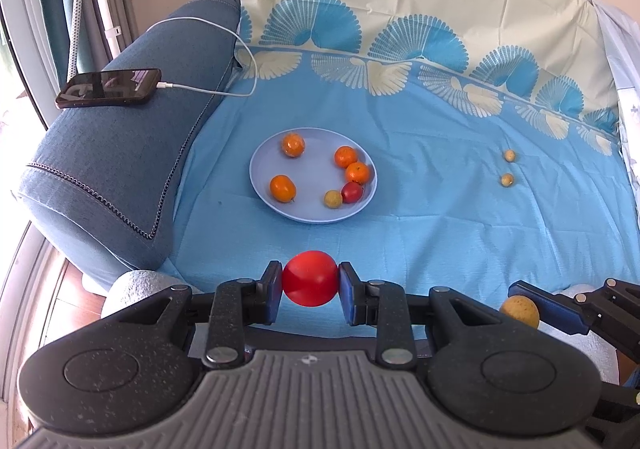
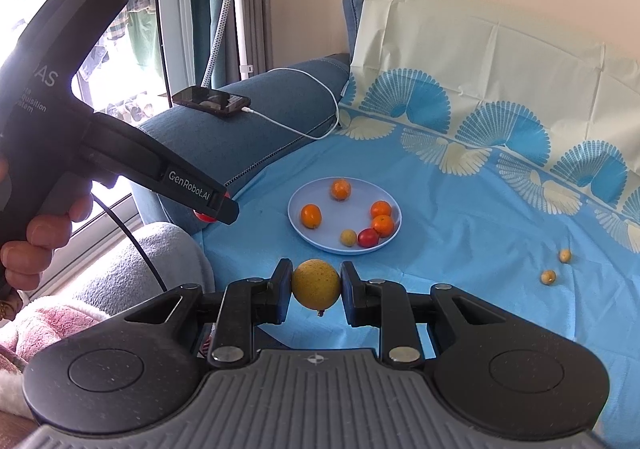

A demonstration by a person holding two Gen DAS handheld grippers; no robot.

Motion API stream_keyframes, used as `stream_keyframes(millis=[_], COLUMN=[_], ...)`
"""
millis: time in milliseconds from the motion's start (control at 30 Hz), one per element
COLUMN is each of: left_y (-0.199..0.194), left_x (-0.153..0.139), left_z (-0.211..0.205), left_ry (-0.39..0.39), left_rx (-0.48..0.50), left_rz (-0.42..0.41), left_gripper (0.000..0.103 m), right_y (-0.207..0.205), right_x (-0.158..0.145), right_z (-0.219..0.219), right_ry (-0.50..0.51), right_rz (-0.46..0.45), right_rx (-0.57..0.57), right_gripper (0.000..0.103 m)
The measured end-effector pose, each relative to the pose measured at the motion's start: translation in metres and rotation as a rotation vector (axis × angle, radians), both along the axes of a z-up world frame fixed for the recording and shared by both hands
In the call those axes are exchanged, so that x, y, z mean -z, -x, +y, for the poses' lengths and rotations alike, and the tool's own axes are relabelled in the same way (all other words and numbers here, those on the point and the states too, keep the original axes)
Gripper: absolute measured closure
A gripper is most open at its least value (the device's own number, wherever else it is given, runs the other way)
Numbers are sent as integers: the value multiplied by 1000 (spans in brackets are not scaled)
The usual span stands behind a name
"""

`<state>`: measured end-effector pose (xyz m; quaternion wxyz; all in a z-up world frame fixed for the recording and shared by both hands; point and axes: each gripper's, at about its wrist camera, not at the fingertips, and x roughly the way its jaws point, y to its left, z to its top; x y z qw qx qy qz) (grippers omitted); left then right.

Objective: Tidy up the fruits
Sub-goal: 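Carry the tomato and yellow fruit toward the blue plate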

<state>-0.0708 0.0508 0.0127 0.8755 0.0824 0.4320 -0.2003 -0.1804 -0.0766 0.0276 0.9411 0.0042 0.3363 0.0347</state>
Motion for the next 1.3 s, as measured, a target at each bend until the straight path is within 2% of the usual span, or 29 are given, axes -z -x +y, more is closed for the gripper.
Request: stream_keyframes(millis=[333, 733, 1100, 1300], left_y=[-22, -67, -122, -163], left_x=[11, 25, 52, 67], left_z=[-4, -20, -39, -47], left_ry=[-14, -50, -102, -133], left_rx=[-7, -15, -23, -44], left_rz=[39, 71, 111, 127], left_gripper=[70, 70, 70, 70], right_y=[-19, -52, -103, -149], right_x=[10, 27, 51, 67], right_z=[-2, -16, -31, -48], right_ry=[-5, -29, -49, -40], right_rz=[46, 101, 148, 138], right_rx=[1, 20, 15, 37], right_gripper=[76, 76, 76, 76])
